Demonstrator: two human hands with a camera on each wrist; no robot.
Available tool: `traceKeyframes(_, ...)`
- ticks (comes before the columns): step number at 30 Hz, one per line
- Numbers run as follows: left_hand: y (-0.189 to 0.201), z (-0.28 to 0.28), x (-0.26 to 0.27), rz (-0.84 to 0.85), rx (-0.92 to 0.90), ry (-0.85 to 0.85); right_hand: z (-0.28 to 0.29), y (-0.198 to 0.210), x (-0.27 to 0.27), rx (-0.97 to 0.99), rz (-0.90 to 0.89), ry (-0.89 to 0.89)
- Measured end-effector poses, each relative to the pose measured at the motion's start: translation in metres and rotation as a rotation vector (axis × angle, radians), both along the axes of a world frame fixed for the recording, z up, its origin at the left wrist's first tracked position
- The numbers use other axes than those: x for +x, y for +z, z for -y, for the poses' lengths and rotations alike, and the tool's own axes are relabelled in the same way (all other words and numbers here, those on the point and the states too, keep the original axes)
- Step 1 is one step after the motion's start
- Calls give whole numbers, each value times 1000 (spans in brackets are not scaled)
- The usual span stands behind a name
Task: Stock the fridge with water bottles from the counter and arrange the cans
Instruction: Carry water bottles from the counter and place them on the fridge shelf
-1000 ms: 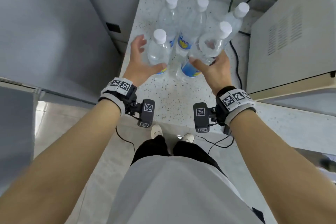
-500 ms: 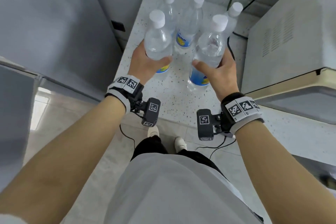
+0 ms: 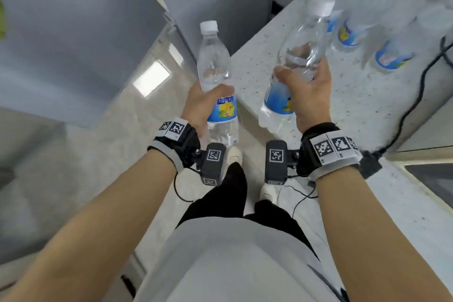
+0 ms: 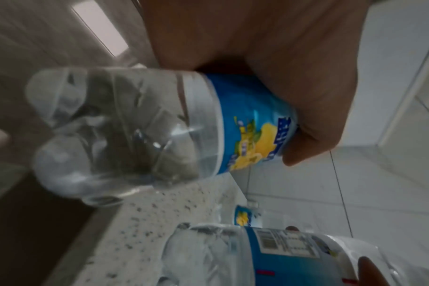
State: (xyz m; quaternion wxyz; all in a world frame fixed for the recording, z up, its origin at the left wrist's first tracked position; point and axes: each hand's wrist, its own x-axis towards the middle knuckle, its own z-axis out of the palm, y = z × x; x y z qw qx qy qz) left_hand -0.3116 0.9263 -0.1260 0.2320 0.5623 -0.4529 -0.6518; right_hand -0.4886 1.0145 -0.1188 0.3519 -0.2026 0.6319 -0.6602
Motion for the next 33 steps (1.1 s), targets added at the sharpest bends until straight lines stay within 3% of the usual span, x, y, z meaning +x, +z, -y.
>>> traceKeyframes(7,8,-41,107,6,13,327,20,-2,92,39,18,326)
traceKeyframes(14,26,-52,223,-28,25,650,66,12,209,51,-109,666)
traceKeyframes(26,30,-82,509,-40,18,894,105,37,521,-53,-329,1136)
traceKeyframes(33,14,-66,647,-59,12,1091,137,42,662,-102,-382,1263)
